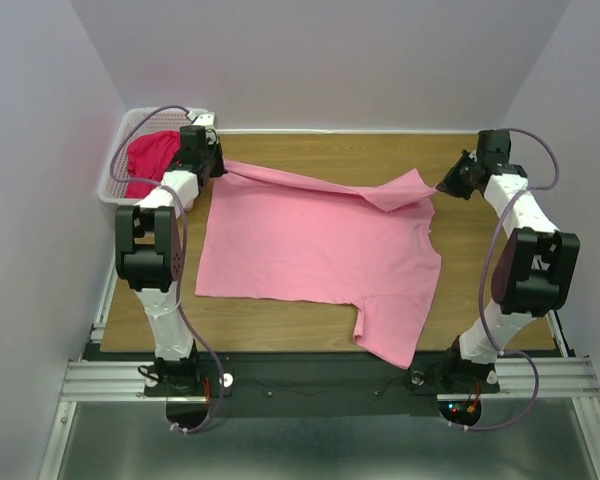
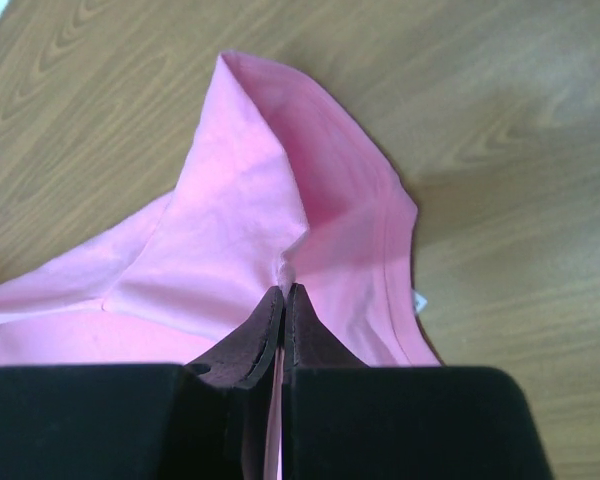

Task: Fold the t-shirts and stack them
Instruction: Fold the tshirt

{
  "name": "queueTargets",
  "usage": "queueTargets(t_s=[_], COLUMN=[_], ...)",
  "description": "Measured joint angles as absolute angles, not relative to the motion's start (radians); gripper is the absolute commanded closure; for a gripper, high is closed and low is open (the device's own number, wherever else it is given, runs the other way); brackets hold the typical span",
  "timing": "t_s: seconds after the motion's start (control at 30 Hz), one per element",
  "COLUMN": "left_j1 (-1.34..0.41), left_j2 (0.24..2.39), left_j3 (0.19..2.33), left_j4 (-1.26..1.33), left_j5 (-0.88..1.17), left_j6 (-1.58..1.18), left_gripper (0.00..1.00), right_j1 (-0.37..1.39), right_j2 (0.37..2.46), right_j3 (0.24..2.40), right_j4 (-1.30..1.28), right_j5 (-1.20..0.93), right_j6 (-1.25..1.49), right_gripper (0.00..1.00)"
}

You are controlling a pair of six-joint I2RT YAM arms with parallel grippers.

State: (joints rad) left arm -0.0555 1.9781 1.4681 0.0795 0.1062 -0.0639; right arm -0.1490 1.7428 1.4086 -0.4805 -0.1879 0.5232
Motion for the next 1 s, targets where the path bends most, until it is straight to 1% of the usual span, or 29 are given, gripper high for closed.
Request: queueTargets(t_s=[0.23, 0.4, 0.77, 1.0], left_j1=[-0.055, -0.054, -0.055, -0.055], left_j2=[1.877, 1.849, 1.848, 1.848], left_j3=[1.39, 1.338, 1.236, 1.217], left_j4=[0.087, 0.09, 0.071, 0.064], left_j5=[0.121, 0.118, 0.099, 0.082], left_j6=[-0.094, -0.118, -0.189, -0.211], left_gripper=[1.0, 1.0, 1.0, 0.99], right_j1=[-0.149, -0.149, -0.149, -0.149], right_j2=[1.656, 1.612, 1.605, 1.619], right_j3=[1.359, 1.308, 1.094, 1.034], right_j4=[-0.516, -0.515, -0.523, -0.524], right_j5=[-0.162, -0.166, -0.2, -0.229], right_j6=[0.542, 0.559, 0.589, 0.595], right_gripper=[0.99, 0.99, 0.99, 0.99])
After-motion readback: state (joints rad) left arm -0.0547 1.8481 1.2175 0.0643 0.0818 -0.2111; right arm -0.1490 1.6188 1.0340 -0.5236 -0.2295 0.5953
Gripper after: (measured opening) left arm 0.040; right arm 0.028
